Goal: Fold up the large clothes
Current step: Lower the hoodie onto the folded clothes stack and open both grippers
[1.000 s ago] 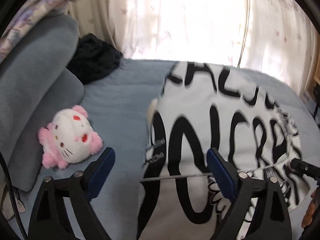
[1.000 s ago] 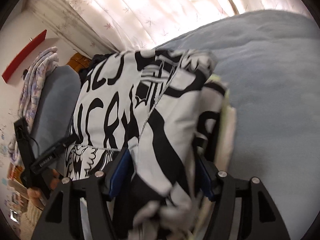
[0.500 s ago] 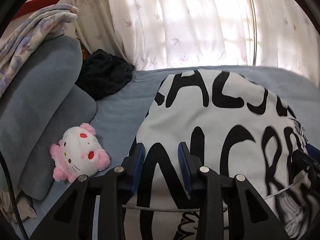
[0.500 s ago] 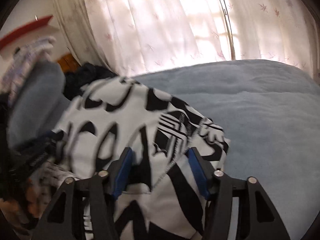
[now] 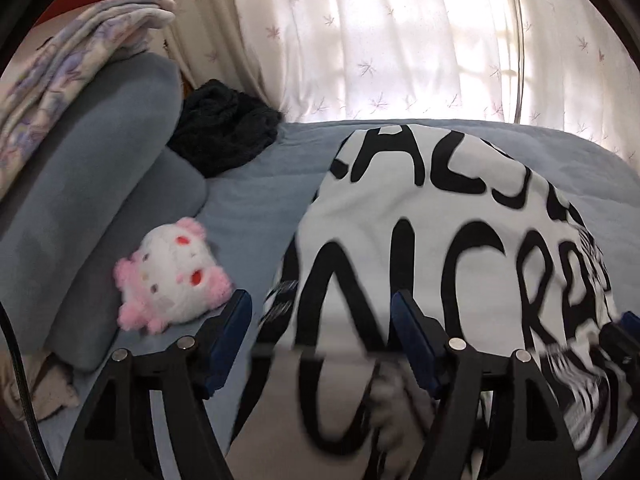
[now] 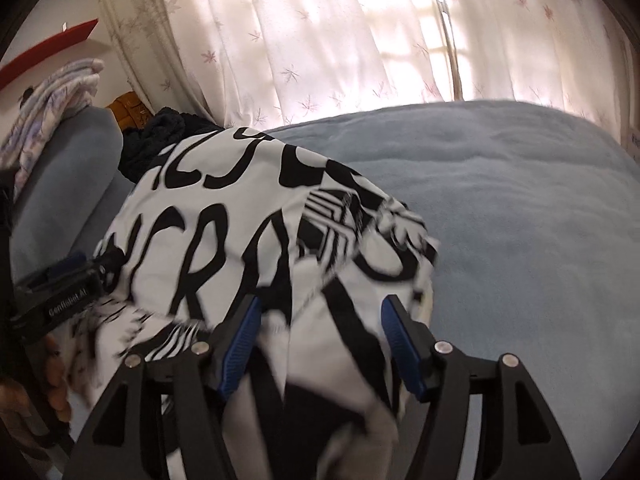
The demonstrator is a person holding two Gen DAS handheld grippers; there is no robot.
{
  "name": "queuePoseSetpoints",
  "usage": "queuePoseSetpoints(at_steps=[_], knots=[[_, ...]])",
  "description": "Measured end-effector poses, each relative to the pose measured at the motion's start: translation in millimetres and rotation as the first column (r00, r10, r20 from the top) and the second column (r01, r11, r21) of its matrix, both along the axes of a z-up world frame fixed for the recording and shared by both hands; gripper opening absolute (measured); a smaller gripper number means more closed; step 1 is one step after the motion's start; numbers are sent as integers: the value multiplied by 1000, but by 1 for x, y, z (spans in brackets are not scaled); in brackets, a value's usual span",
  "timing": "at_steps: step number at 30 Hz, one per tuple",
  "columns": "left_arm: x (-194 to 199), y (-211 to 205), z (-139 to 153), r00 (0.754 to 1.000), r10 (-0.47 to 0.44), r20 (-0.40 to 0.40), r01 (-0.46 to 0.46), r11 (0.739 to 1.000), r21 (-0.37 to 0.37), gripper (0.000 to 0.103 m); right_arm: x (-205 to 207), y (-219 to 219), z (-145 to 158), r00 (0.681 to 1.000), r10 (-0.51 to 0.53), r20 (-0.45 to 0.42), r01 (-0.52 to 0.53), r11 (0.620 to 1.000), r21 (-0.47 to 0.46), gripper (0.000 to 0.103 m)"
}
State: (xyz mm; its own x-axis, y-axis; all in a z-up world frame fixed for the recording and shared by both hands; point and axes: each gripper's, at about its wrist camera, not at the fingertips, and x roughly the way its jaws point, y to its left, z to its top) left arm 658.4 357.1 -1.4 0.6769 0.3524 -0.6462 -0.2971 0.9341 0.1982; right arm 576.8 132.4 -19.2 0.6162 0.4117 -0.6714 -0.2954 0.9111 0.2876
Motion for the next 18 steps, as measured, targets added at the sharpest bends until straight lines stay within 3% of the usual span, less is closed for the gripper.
queuePoseSetpoints(at_steps=[7, 11, 18], knots=[[-74, -24, 30, 998, -36, -44, 31, 995, -95, 76, -60, -38, 44, 999, 8, -38, -8, 1000, -20, 71], [-130, -46, 57, 999, -53, -1, 53, 994, -94, 76, -107, -61, 78, 1000, 12, -26, -13, 1000, -28, 71], [-231, -83, 103, 993, -104, 65, 112, 982, -155, 76, -201, -94, 133, 998, 58, 14, -57, 996, -72, 71]])
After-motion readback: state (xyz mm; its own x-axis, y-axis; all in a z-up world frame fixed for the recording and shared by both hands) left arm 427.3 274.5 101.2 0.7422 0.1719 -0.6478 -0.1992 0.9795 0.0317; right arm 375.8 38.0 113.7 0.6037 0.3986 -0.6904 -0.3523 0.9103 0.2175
